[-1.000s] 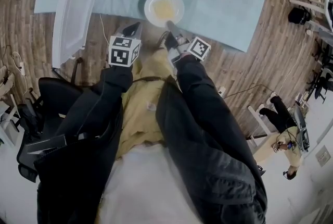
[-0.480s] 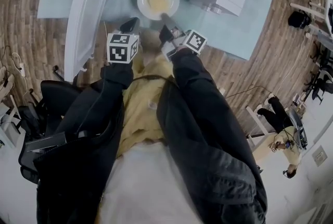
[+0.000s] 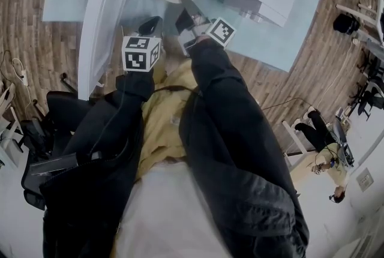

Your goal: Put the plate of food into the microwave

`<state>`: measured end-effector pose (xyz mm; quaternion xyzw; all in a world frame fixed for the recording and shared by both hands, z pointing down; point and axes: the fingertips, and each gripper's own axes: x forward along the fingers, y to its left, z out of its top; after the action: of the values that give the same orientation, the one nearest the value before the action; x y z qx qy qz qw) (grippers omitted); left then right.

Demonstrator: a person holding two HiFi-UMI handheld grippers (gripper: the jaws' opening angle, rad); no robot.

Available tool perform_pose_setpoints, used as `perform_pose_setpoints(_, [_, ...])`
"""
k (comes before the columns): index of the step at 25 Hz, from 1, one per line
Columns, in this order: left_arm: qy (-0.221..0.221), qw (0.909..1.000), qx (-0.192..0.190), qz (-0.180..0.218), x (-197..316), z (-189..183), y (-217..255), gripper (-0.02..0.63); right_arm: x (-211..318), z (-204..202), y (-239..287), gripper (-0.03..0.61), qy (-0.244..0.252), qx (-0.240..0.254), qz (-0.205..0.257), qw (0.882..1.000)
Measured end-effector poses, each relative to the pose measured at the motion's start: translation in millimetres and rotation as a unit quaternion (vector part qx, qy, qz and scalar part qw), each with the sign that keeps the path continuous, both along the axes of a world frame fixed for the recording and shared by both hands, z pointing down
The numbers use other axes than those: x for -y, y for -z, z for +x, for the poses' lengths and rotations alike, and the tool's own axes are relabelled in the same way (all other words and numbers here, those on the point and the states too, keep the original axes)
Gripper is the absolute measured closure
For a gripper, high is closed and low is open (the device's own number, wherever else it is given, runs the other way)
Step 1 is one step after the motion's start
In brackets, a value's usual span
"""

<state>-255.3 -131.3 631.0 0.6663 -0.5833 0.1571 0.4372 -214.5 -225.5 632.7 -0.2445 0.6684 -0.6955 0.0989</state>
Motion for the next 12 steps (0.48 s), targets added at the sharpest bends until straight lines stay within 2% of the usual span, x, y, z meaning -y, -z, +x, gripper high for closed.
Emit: perform_pose_setpoints(12, [0.01,0.9999,-0.005,-0.003,-8,-16,-4,0.618,37,-16,-11,0.569,-0.062,-0.001,-0.023,0.998])
